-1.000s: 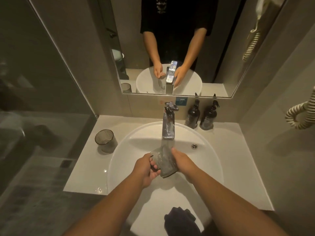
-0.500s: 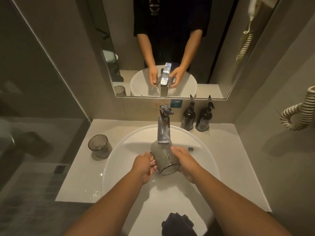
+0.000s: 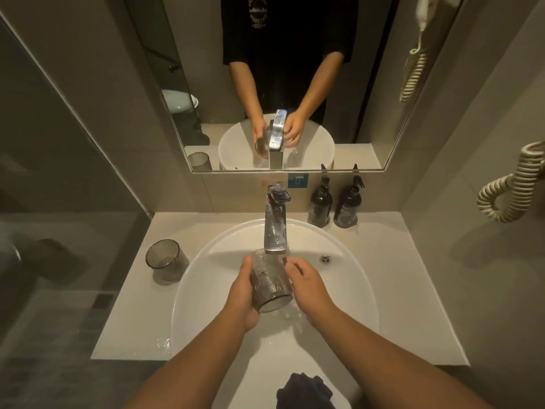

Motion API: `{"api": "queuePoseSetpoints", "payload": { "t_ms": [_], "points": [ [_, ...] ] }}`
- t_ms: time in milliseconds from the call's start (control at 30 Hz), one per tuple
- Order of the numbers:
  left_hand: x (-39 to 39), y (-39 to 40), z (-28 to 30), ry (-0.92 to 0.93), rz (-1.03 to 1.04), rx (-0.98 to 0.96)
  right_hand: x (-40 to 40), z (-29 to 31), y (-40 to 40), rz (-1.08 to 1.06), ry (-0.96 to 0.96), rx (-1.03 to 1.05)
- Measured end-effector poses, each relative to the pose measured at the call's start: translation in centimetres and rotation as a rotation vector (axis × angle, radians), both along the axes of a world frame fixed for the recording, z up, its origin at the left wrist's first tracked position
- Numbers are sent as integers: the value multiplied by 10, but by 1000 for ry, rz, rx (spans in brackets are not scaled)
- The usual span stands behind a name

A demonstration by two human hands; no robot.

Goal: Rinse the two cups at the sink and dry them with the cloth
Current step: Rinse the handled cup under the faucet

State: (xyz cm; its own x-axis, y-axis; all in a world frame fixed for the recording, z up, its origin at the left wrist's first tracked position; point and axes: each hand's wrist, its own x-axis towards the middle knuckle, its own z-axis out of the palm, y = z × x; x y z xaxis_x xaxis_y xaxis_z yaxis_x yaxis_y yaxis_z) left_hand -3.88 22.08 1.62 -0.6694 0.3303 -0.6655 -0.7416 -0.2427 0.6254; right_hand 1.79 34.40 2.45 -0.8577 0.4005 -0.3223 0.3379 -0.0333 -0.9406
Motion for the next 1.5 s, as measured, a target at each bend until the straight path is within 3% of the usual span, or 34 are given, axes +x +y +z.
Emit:
{"api": "queuePoseSetpoints", "payload": {
  "t_ms": [67, 233, 400, 533, 733, 867, 967, 1033, 1200, 1300, 1400, 1500],
  "points": [
    [0, 0, -4, -42, 12, 9, -2, -1, -1, 23, -71, -82],
    [4, 10, 0, 18, -77, -254, -7, -2, -7, 52, -117, -161],
    [-3, 11, 17, -77, -157, -85, -20, 12, 5, 67, -153, -155],
    [-14, 14, 18, -84, -22, -11, -29, 19, 22, -50, -127, -142],
    [-22, 11, 13, -91, 181, 59, -40, 54, 54, -166, 56, 172],
    [-22, 13, 13, -82, 178, 91, -53, 98, 52, -22, 243, 464],
    [-21, 13, 16, -69, 152, 112, -62, 112, 45, 212, 320, 716],
    [-22, 9, 13, -17, 140, 83, -62, 109, 42, 350, 306, 869],
    [-19, -12, 10, 129, 174, -102, -43, 84, 44, 444, 292, 1184],
    [-9, -23, 20, 258, 145, -226, -34, 73, 43, 423, 287, 1191],
    [1, -39, 29, 587, -3, -430, -33, 75, 37, 390, 281, 1128],
    [9, -56, 41, 982, -254, -848, -21, 74, 32, 329, 292, 1062]
  ]
}}
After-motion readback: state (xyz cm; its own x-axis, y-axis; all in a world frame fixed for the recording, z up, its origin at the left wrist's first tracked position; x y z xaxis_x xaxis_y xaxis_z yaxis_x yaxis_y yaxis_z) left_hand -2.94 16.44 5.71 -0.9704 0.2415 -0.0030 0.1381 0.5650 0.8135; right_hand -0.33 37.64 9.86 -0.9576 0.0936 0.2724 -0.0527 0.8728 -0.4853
